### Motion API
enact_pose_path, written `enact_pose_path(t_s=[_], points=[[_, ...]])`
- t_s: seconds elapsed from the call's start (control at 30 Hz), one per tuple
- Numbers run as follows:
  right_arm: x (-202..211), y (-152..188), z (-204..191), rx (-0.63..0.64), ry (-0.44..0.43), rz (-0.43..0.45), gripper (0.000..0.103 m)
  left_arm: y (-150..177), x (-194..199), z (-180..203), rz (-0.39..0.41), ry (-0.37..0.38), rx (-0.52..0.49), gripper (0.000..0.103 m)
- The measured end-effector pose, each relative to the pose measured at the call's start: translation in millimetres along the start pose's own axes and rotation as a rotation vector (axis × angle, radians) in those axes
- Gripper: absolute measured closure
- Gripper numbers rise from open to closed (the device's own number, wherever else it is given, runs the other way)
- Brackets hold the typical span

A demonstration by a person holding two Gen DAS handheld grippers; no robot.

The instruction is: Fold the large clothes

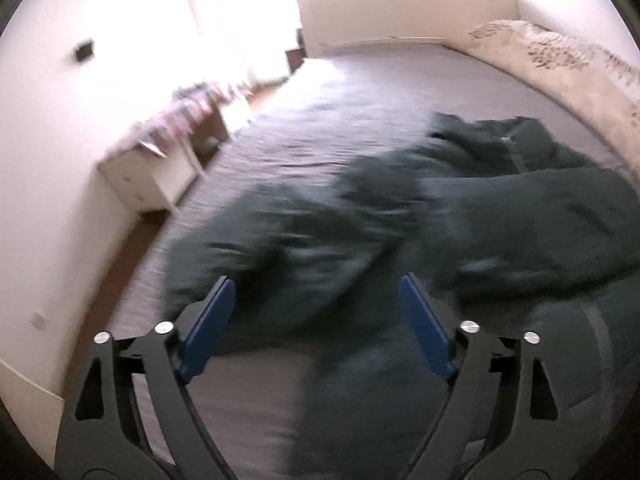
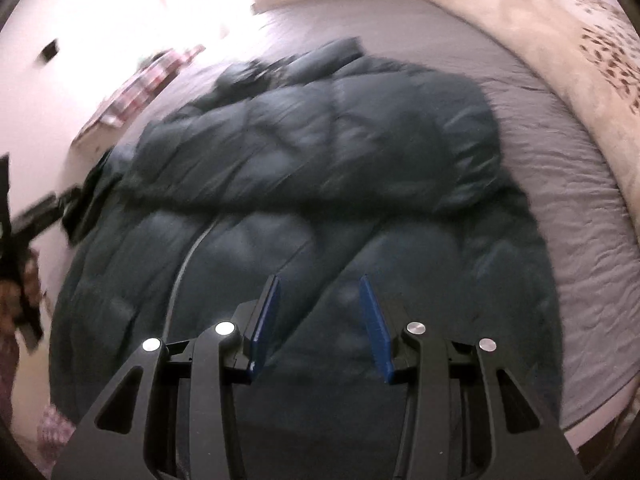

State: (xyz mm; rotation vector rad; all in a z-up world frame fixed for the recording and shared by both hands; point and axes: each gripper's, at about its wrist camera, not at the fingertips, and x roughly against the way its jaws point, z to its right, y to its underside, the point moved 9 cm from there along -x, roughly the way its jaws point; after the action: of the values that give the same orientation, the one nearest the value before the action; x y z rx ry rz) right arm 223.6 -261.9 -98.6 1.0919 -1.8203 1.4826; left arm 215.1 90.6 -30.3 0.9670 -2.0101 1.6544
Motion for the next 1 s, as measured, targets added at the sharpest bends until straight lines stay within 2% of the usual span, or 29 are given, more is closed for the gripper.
enact_pose_path(t_s=[0.13, 0.2, 0.3, 0.47, 0.53, 0.57, 0.6, 0.67, 0.77, 0.87, 1.0], points=[[-11.6, 15.8, -20.1, 0.022, -0.017, -0.051, 0.058, 10.3, -13.7, -42.5, -0.006, -0.073, -0.051, 0.016], [-12.4, 17.4, -24.4, 0.028, -0.012, -0.051, 0.049, 14.0, -23.7, -51.9, -0.011, -0.099, -0.090, 0.016], [-10.8, 17.7, -30.5, 0.030, -0.016, -0.056, 0.049, 19.7, -43.8, -62.9, -0.037, -0.133, -0.126, 0.016], [-12.3, 19.5, -28.7, 0.030, -0.005, -0.071, 0.049, 23.5, -70.6, -80.3, -0.077, -0.136, -0.065, 0.017], [-13.1, 20.5, -26.5, 0.020, -0.005, -0.077, 0.049, 24.0, -78.7, -85.1, -0.089, -0.125, -0.037, 0.036], [-13.2, 21.1, -25.7, 0.014, -0.006, -0.080, 0.049, 26.1, -85.5, -87.5, -0.116, -0.103, -0.020, 0.063], [-12.9, 21.6, -25.3, 0.012, -0.006, -0.082, 0.049, 29.1, -90.9, -88.9, -0.143, -0.078, 0.003, 0.080], [-12.7, 21.9, -25.4, 0.013, -0.003, -0.083, 0.049, 31.1, -91.5, -91.8, -0.139, -0.060, 0.043, 0.091], [-10.8, 21.9, -25.8, 0.012, -0.003, -0.083, 0.049, 21.5, -79.1, -99.0, -0.092, -0.045, 0.101, 0.096], [-8.5, 21.2, -25.4, 0.004, -0.011, -0.080, 0.049, 7.0, -58.5, -105.9, -0.037, 0.017, 0.183, 0.097], [-0.8, 18.5, -25.3, -0.029, -0.051, -0.065, 0.049, -19.5, -21.8, -98.8, 0.023, 0.128, 0.229, 0.097]])
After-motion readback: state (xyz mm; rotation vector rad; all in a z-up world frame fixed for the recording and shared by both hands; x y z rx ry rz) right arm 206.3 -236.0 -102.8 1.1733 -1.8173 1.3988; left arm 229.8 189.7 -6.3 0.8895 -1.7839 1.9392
